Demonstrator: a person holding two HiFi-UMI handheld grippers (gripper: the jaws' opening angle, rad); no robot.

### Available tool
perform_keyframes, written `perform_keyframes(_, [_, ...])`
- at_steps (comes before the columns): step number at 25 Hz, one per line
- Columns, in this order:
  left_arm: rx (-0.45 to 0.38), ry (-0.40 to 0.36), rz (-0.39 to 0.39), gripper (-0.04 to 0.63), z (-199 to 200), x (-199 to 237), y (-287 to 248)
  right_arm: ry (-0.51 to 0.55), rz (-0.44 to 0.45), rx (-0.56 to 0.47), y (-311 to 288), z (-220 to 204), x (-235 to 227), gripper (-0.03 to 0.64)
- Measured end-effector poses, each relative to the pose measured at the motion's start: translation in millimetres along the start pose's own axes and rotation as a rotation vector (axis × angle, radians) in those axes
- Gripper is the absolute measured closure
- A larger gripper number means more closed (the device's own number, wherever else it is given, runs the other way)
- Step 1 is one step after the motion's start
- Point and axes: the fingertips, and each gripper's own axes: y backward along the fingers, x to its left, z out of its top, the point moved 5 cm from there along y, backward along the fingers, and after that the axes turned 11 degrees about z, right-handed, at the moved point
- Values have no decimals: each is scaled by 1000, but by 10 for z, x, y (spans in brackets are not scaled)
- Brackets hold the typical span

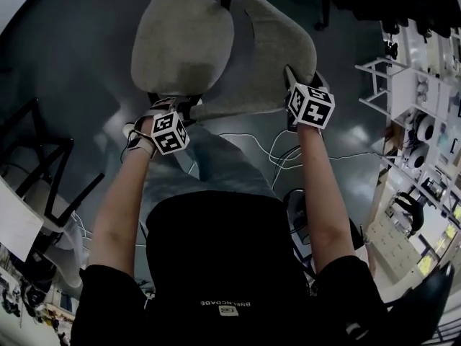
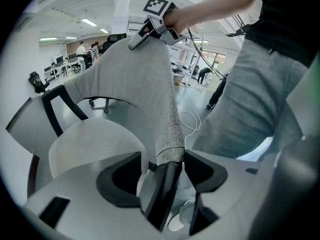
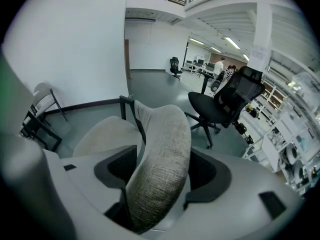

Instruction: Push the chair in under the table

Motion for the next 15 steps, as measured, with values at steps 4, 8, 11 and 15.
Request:
perform_keyframes(4, [-5, -8, 9, 327, 7, -18, -3, -27, 17, 18, -25, 1, -15, 324])
perform_keyframes(8, [1, -9, 3, 333, 9, -10, -21, -42, 3, 21, -43, 17, -29, 325])
perform_keyframes(11, [5, -10, -1, 337, 6, -28, -17, -50, -8, 29, -50, 12, -24, 327])
perform_keyframes(15, [-4, -36, 3, 353, 16, -40, -9, -77, -8, 8, -20, 40, -38, 350])
